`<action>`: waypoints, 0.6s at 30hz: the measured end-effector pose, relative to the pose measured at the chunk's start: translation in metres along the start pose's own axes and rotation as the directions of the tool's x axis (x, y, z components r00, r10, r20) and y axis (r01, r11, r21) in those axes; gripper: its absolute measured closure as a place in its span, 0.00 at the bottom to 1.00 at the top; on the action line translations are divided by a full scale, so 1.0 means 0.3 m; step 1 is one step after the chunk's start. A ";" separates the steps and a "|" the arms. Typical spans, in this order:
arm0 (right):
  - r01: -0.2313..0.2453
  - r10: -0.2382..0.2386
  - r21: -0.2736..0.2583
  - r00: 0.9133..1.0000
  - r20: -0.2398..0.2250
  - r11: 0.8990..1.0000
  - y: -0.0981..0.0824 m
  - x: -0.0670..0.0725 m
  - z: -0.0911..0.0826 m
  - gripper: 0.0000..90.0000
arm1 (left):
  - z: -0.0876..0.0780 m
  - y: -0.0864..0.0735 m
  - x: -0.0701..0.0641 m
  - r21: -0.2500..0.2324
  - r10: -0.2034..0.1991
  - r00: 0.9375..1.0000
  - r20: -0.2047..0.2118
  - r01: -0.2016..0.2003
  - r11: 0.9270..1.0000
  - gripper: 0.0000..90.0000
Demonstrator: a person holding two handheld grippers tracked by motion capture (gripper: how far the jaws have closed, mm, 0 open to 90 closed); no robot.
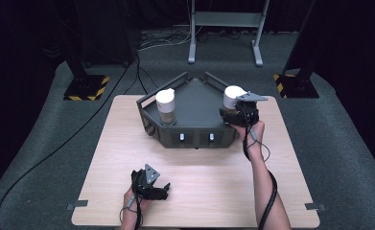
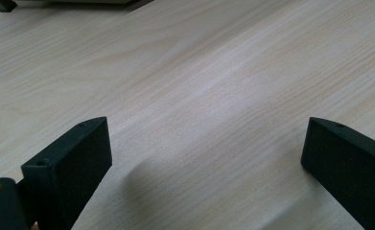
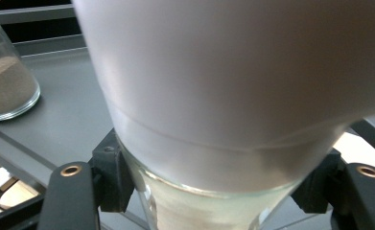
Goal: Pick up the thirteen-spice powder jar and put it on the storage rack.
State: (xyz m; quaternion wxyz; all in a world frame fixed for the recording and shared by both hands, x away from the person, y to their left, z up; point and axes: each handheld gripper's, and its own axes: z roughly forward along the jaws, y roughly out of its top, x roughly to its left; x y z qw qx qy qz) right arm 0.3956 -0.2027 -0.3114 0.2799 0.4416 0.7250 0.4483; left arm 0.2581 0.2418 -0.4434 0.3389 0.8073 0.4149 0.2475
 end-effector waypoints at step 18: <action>-0.022 0.022 0.035 1.000 0.004 0.999 0.000 -0.004 0.069 0.34 | 0.000 -0.001 -0.001 -0.001 0.002 1.000 -0.002 -0.002 1.000 0.04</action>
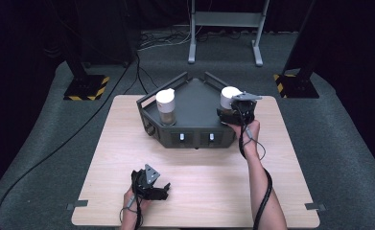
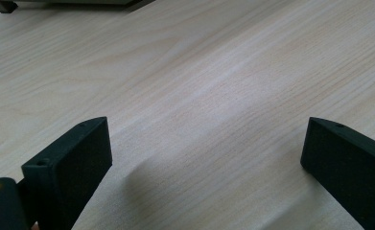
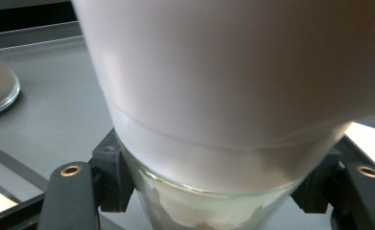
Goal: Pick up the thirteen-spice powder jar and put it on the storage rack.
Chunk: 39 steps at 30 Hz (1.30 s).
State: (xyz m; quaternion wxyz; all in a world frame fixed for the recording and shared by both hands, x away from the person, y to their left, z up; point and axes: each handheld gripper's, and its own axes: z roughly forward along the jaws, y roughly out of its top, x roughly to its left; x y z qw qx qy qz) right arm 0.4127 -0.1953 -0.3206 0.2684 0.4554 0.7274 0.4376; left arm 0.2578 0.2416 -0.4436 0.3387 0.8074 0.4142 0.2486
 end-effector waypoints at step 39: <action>0.017 -0.016 -0.044 0.999 0.033 0.999 -0.057 0.044 0.019 0.34 | 0.000 0.000 -0.001 0.000 0.001 1.000 -0.001 -0.001 1.000 0.04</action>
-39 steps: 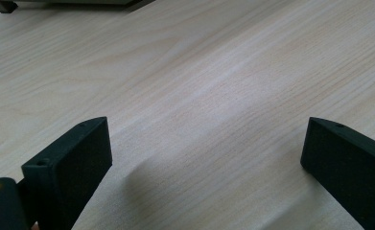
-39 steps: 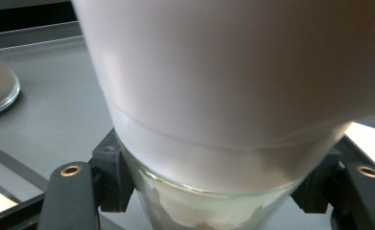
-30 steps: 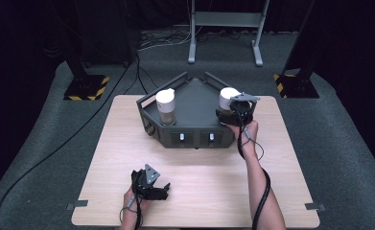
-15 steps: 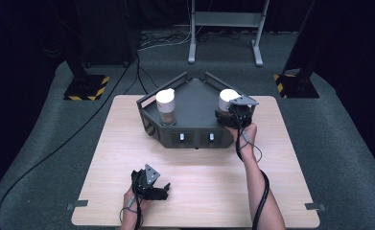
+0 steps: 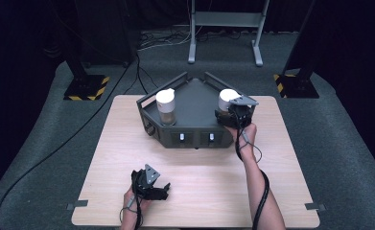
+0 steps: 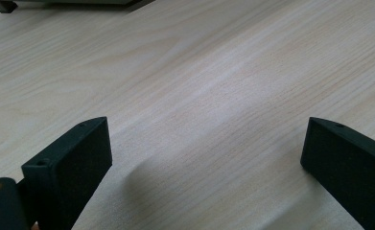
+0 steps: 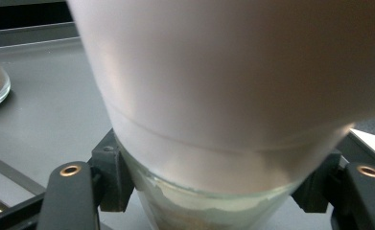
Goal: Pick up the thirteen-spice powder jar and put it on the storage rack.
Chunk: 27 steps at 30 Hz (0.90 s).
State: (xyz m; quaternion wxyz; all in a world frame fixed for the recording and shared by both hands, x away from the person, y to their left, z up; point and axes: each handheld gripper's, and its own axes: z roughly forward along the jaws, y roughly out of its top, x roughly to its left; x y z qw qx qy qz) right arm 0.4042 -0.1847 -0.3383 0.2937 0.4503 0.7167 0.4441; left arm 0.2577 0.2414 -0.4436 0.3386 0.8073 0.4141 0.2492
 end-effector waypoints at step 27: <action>-0.005 0.004 0.106 1.000 0.007 0.994 0.061 0.006 -0.015 0.01 | -0.001 0.000 -0.003 -0.001 0.006 1.000 -0.005 -0.006 1.000 0.04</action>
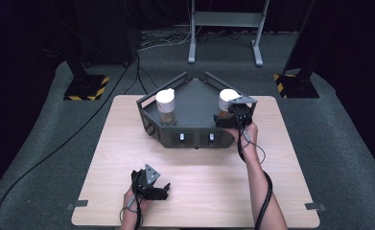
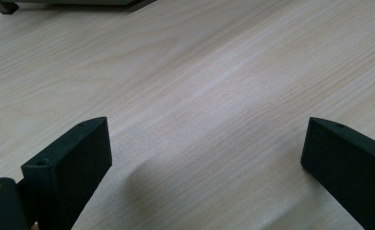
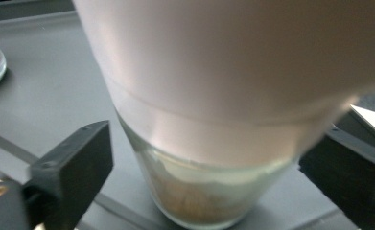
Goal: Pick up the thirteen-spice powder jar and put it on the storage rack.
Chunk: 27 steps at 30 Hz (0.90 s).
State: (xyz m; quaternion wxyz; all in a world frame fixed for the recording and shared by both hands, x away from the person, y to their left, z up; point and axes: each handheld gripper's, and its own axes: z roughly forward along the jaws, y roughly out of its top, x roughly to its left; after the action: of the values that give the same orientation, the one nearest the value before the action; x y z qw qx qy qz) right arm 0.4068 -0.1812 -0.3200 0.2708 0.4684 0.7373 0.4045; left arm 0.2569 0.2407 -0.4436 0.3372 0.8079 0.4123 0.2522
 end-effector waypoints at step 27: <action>0.000 0.002 0.088 1.000 -0.030 0.996 -0.425 -0.020 -0.263 0.00 | 0.000 -0.001 -0.005 -0.001 0.000 1.000 -0.006 0.000 1.000 0.04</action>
State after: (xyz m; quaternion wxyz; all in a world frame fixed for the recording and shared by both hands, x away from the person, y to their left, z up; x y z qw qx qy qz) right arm 0.2878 -0.2434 -0.3867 0.2386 0.4742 0.7582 0.3786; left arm 0.2560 0.2397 -0.4439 0.3364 0.8069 0.4130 0.2551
